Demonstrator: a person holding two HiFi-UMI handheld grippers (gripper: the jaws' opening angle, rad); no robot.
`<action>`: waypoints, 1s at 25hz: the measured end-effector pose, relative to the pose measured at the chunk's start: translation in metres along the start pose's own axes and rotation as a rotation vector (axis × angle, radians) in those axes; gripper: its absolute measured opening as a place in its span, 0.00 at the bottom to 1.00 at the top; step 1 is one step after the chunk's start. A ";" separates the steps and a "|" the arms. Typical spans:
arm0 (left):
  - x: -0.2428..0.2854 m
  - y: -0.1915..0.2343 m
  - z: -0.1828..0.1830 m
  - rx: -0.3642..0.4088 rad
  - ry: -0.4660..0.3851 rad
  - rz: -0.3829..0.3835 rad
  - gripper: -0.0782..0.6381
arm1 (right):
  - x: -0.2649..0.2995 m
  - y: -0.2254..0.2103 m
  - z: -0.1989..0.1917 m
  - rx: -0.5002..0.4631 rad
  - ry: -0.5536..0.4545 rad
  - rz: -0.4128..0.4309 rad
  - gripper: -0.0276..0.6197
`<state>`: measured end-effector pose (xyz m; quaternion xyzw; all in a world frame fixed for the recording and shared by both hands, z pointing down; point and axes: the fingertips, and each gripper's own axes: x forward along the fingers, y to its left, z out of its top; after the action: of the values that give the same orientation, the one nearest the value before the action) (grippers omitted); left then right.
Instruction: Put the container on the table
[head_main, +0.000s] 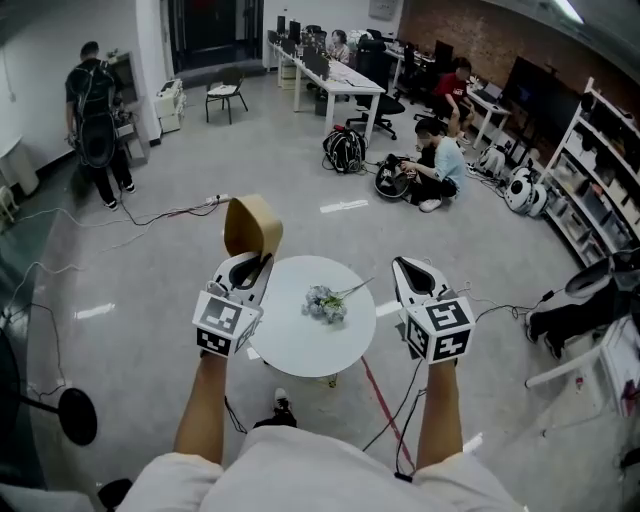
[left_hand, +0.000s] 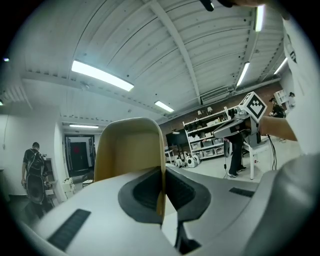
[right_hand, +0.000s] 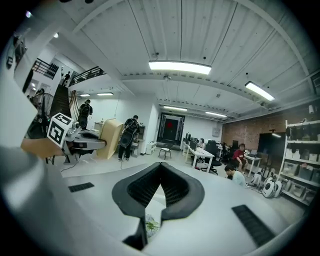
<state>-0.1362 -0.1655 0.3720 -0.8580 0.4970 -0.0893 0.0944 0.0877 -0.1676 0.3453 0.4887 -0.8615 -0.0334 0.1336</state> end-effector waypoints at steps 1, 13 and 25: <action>0.015 0.015 -0.004 0.002 0.004 -0.008 0.14 | 0.020 -0.004 0.003 0.001 0.003 -0.006 0.06; 0.199 0.075 -0.129 0.107 0.276 -0.267 0.14 | 0.175 -0.065 -0.062 0.167 0.115 -0.067 0.06; 0.335 0.002 -0.365 0.261 0.703 -0.563 0.14 | 0.251 -0.137 -0.209 0.286 0.326 -0.120 0.06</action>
<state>-0.0637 -0.4847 0.7443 -0.8580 0.2314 -0.4585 -0.0005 0.1347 -0.4369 0.5703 0.5519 -0.7940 0.1606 0.1981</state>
